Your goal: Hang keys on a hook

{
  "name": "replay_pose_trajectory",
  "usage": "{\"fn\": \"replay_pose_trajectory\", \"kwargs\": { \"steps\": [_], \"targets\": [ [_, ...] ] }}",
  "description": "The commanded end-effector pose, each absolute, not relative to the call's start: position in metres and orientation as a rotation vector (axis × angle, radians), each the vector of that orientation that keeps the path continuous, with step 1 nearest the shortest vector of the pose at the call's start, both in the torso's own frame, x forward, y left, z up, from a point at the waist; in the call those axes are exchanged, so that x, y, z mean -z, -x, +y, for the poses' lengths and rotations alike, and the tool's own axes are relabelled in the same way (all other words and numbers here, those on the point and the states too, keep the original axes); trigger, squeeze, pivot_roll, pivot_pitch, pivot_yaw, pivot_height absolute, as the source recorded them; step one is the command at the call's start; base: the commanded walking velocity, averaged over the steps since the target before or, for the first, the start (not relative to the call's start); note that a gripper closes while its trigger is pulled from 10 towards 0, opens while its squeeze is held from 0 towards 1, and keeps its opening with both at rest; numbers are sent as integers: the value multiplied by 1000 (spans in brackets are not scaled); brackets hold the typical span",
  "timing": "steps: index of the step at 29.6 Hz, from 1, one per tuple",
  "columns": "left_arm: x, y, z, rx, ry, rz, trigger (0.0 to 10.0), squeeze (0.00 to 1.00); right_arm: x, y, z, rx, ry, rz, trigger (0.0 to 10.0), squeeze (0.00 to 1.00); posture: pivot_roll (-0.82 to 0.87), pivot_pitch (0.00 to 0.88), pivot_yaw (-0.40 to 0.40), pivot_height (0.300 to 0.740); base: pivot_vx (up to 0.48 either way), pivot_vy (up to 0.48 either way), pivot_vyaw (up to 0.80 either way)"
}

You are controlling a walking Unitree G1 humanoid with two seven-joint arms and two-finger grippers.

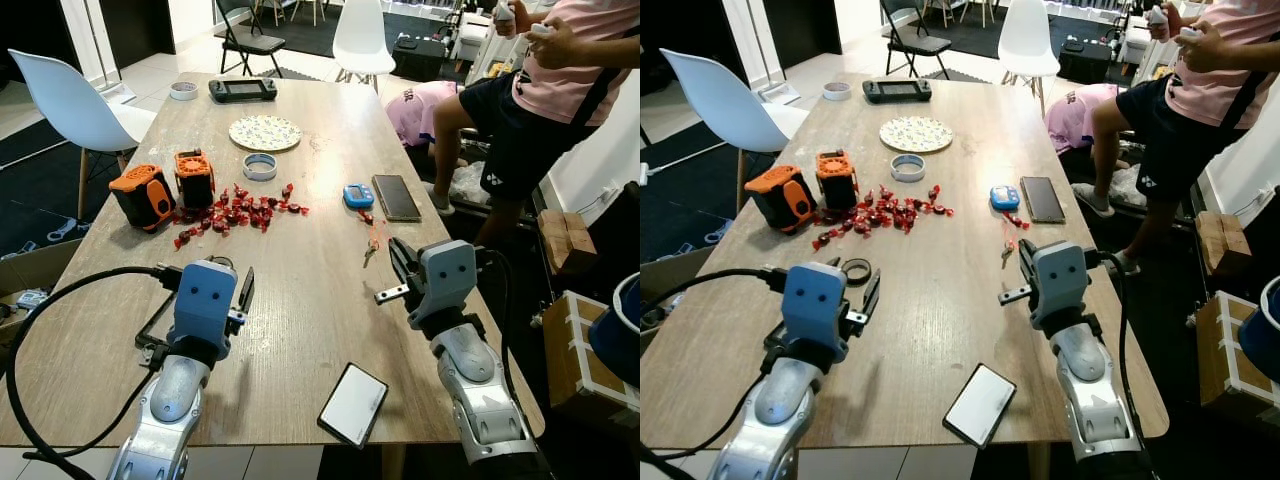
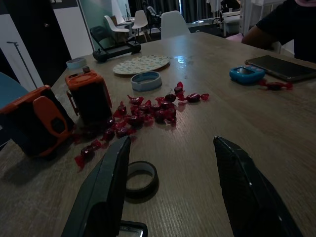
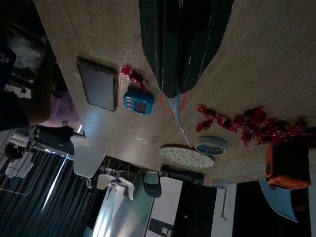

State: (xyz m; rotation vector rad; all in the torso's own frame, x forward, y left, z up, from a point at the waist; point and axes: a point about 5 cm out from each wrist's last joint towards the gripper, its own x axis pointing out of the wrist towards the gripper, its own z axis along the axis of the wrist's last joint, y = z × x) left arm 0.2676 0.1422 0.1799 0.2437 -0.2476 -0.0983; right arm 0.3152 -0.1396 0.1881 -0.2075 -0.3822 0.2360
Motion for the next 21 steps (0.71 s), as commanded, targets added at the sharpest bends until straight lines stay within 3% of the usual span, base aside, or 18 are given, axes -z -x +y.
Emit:
{"fn": "replay_pose_trajectory", "kwargs": {
  "steps": [1, 21],
  "targets": [
    [-176, -266, 140, 95, -234, -243, 10000, 0, -185, -316, -140, -230, 205, -375, 10000, 0, 119, 128, -74, 740, -337, 0, 0],
    [-176, -266, 142, 84, -245, -240, 10000, 0, -182, -318, -137, -236, 203, -369, 10000, 0, 132, 132, -73, 740, -338, 0, 0]
  ]
}}
